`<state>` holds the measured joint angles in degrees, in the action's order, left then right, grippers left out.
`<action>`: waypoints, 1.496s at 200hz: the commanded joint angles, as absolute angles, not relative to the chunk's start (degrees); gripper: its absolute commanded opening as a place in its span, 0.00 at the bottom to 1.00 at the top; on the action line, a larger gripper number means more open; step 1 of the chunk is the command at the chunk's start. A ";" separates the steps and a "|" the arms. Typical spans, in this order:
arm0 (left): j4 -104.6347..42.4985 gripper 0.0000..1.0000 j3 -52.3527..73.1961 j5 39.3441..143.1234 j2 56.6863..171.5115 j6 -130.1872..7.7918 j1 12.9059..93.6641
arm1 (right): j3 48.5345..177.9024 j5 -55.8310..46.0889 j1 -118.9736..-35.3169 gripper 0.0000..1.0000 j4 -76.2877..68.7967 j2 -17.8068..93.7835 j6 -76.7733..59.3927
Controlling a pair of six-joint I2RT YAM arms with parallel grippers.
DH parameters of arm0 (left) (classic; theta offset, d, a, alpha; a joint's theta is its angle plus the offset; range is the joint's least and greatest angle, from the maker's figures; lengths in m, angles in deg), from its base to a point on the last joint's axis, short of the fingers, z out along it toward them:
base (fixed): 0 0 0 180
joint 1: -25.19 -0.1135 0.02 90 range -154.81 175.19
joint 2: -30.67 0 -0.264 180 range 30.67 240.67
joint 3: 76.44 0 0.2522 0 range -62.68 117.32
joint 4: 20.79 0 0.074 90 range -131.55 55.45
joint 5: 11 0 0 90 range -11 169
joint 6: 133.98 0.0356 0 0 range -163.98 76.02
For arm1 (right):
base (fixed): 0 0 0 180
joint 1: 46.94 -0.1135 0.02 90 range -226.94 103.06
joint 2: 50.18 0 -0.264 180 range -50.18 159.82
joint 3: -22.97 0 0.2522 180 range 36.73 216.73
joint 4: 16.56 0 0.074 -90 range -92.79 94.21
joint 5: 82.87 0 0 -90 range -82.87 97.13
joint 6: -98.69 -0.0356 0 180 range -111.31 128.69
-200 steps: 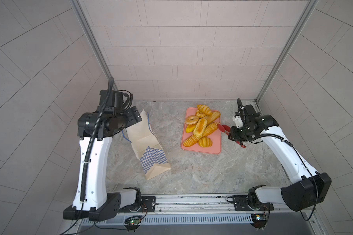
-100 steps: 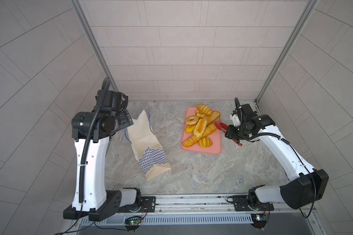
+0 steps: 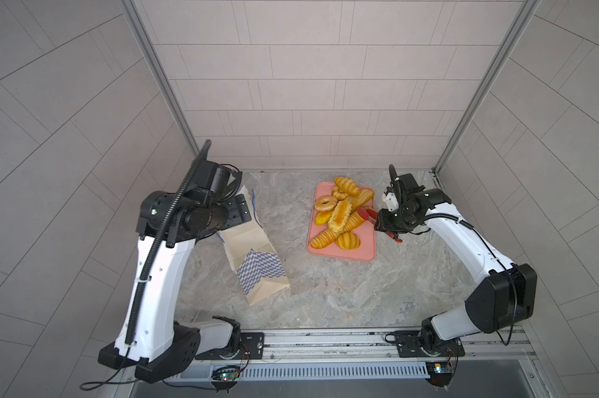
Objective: Pack bread into a paper bag
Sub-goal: Rotate the paper bag at the middle-left of the table, then move the paper bag to the center of the table.
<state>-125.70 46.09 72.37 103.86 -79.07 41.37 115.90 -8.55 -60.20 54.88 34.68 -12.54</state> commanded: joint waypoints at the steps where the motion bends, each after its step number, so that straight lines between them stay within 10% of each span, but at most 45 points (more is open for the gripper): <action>1: -135.22 0.92 40.07 70.49 99.46 -82.97 41.87 | 117.81 -8.46 -60.57 0.47 54.73 33.89 -12.58; 148: -121.65 0.73 22.11 64.75 93.45 -82.41 41.54 | 117.76 -8.92 -60.66 0.47 54.86 34.22 -12.94; 240: -107.63 0.00 23.47 75.06 97.59 -74.43 38.20 | 117.32 -8.14 -60.66 0.47 56.97 33.44 -12.75; 299: -101.27 0.00 24.52 83.17 98.66 -68.47 38.20 | 117.35 -12.21 -60.65 0.47 55.71 33.91 -15.55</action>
